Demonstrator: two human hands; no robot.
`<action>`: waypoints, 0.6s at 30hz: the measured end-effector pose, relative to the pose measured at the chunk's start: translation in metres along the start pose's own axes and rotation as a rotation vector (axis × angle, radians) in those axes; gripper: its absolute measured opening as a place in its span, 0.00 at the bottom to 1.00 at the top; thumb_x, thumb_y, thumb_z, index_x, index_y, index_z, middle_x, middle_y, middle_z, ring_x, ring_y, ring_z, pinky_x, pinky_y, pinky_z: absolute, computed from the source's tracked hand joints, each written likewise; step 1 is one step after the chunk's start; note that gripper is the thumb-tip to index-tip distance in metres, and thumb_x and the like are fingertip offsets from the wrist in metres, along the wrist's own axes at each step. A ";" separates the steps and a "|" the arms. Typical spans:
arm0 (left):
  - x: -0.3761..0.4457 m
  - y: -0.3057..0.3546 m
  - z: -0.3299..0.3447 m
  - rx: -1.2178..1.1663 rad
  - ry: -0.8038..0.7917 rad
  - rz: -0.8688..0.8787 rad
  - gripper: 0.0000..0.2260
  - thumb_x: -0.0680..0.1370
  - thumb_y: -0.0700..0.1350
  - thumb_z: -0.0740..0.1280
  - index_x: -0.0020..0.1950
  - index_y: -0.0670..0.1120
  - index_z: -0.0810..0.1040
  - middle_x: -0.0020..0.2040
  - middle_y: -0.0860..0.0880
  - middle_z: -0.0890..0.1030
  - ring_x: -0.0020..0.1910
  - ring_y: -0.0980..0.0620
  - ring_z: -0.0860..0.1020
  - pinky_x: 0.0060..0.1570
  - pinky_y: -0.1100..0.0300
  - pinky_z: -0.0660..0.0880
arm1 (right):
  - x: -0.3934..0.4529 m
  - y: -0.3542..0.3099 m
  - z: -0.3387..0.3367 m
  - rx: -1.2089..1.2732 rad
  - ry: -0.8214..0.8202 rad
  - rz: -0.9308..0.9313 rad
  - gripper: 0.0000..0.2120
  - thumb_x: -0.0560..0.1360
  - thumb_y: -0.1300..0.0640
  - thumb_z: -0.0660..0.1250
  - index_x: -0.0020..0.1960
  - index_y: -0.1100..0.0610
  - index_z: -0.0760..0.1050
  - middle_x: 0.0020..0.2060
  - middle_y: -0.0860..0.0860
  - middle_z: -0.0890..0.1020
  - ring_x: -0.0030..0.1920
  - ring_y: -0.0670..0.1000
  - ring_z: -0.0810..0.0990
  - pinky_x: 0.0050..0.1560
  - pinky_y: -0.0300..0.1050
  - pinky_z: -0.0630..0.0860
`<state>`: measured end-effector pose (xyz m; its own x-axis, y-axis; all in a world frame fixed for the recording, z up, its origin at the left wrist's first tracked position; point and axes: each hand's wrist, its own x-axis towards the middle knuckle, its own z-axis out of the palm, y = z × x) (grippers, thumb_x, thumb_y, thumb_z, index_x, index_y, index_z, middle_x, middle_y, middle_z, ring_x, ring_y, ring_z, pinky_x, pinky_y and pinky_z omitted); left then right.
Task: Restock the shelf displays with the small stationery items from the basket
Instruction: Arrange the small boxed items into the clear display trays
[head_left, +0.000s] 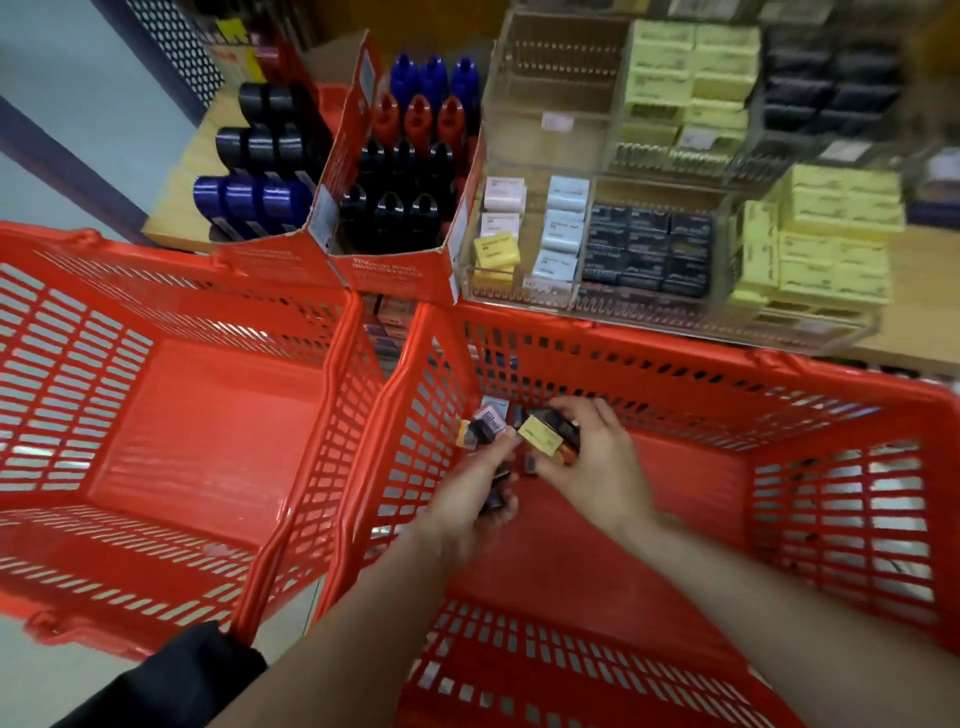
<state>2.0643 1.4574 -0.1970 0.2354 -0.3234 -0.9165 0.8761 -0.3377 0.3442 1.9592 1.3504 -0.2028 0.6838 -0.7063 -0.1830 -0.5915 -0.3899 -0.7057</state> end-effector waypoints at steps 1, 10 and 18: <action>-0.013 0.005 0.008 0.018 -0.057 0.019 0.12 0.68 0.53 0.79 0.45 0.48 0.84 0.35 0.52 0.81 0.34 0.57 0.75 0.33 0.65 0.74 | -0.005 -0.008 -0.013 0.034 0.056 -0.009 0.27 0.65 0.58 0.76 0.62 0.54 0.75 0.54 0.48 0.76 0.54 0.49 0.78 0.56 0.35 0.70; -0.176 0.065 0.080 0.277 -0.363 0.358 0.05 0.78 0.45 0.71 0.45 0.45 0.80 0.38 0.48 0.78 0.33 0.55 0.76 0.35 0.63 0.76 | -0.055 -0.116 -0.168 0.244 0.057 -0.044 0.30 0.66 0.59 0.79 0.66 0.55 0.76 0.56 0.48 0.77 0.58 0.44 0.77 0.62 0.32 0.69; -0.268 0.080 0.104 0.148 -0.521 0.354 0.05 0.72 0.42 0.76 0.40 0.41 0.86 0.46 0.39 0.84 0.41 0.44 0.83 0.42 0.54 0.81 | -0.102 -0.162 -0.306 0.710 -0.272 0.063 0.13 0.77 0.62 0.67 0.61 0.57 0.75 0.44 0.59 0.86 0.42 0.51 0.86 0.41 0.36 0.81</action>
<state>2.0274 1.4250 0.0971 0.2323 -0.8115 -0.5362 0.7067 -0.2379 0.6663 1.8548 1.3043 0.1399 0.7935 -0.5085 -0.3344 -0.2788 0.1848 -0.9424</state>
